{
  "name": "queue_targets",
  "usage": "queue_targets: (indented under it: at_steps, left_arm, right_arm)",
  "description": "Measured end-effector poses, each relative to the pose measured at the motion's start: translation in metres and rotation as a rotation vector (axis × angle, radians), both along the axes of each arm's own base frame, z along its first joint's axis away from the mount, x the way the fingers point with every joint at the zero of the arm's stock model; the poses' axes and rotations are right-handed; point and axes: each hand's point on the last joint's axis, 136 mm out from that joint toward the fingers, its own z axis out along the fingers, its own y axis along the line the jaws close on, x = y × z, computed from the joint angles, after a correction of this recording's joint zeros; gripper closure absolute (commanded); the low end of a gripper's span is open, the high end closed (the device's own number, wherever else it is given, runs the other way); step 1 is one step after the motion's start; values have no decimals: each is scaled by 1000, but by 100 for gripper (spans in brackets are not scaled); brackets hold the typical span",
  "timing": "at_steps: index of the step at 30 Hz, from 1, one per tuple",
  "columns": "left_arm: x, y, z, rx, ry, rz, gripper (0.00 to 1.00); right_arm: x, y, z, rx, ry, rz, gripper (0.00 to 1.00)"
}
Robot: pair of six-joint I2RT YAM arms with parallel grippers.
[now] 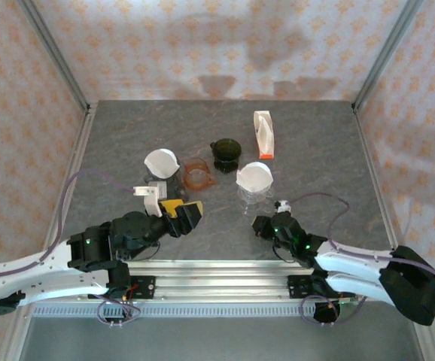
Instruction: Place the coffee filter in the dripper
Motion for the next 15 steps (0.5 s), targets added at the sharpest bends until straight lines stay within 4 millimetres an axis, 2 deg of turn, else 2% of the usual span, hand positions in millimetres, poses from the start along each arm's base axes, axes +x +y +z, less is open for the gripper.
queue_targets:
  at_steps: [15]
  left_arm:
    - [-2,17,0,8,-8,30,20]
  right_arm:
    - [28,7,-1,69,-38,-47,92]
